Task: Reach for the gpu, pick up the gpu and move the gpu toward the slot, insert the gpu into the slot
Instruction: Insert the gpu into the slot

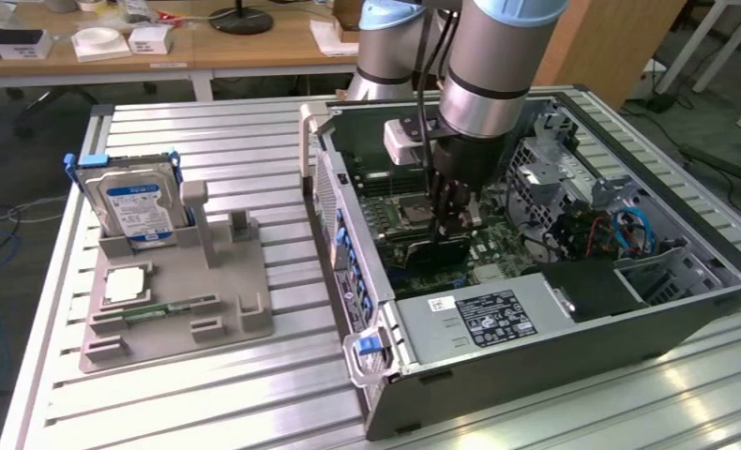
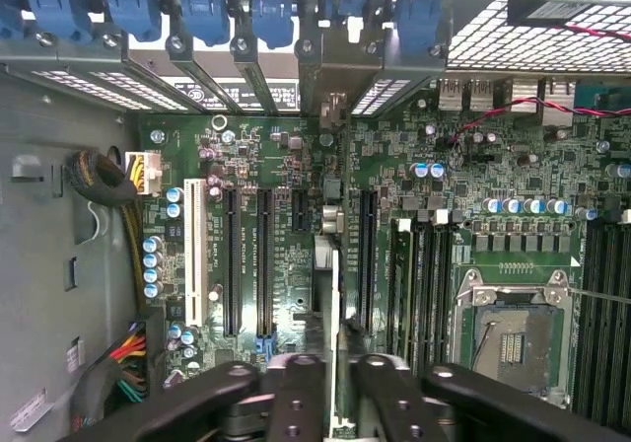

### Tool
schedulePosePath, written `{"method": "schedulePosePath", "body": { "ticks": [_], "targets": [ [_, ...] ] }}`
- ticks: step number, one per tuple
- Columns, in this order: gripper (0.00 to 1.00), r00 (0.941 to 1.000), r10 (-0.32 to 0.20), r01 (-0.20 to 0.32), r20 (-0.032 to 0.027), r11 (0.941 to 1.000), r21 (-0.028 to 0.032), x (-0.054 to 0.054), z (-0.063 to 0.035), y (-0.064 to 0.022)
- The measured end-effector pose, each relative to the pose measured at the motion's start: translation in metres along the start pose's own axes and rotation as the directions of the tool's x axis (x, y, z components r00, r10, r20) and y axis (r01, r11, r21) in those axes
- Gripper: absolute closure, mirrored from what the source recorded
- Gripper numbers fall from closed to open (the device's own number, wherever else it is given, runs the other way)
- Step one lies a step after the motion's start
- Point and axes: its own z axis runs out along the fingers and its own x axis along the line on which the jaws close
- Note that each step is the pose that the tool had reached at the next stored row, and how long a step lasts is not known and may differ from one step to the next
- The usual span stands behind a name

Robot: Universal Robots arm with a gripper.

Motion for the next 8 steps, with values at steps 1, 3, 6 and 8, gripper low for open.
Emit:
{"method": "schedulePosePath", "body": {
  "ticks": [1, 3, 6, 8],
  "targets": [
    [0.81, 1.0, 0.0, 0.0, 0.0, 1.0, -0.0001, 0.0, 0.0, 0.0],
    [0.9, 1.0, 0.0, 0.0, -0.0001, 1.0, -0.0001, 0.0, -0.0001, 0.0],
    [0.9, 1.0, 0.0, 0.0, -0.0001, 1.0, 0.0, 0.0, -0.0001, 0.0],
    [0.9, 1.0, 0.0, 0.0, -0.0002, 1.0, -0.0001, 0.0, -0.0001, 0.0]
  ]
}}
